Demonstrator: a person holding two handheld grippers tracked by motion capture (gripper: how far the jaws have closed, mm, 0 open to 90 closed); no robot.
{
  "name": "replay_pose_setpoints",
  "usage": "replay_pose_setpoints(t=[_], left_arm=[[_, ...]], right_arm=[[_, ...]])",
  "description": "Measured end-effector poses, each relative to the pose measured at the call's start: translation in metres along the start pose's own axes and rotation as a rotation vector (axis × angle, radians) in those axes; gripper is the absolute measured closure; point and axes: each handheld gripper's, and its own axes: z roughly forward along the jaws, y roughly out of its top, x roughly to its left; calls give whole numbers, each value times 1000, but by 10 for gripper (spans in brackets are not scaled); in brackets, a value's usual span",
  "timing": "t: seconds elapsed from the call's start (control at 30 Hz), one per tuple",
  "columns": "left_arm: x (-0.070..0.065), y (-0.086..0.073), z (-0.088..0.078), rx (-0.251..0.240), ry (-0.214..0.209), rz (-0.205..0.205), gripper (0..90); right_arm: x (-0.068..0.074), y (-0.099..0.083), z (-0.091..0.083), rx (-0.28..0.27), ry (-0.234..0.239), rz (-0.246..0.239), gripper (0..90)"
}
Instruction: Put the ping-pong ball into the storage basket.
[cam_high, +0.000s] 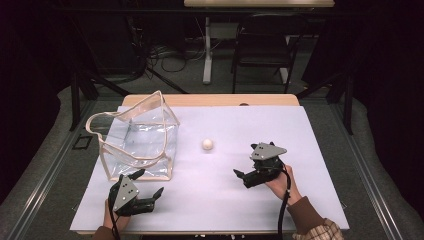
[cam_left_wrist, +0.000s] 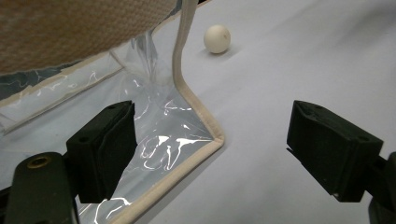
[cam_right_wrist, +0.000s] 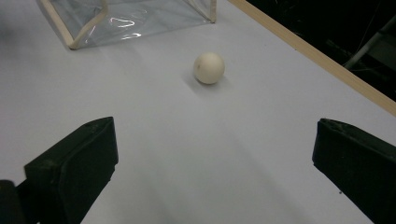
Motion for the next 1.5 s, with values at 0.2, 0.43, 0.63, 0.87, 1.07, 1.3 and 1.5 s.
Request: replay_pose_setpoints(t=[0.2, 0.43, 0.63, 0.87, 1.07, 1.3, 1.5], left_arm=[[0, 0, 0, 1, 1, 3, 160], [0, -1, -1, 5, 1, 0, 160], [0, -1, -2, 4, 7, -1, 160], [0, -1, -2, 4, 5, 5, 160], [0, -1, -3, 2, 8, 2, 160], [0, -1, -2, 6, 7, 7, 160], [0, -1, -3, 5, 4, 9, 160]], right_arm=[[-1, 4, 6, 15, 14, -5, 0], [-1, 9, 15, 25, 28, -8, 0], [-1, 16, 23, 28, 42, -13, 0], [-3, 22, 34, 38, 52, -19, 0], [-7, 26, 40, 51, 49, -24, 0], [-13, 31, 46, 60, 49, -18, 0], [-18, 36, 55, 72, 54, -11, 0]])
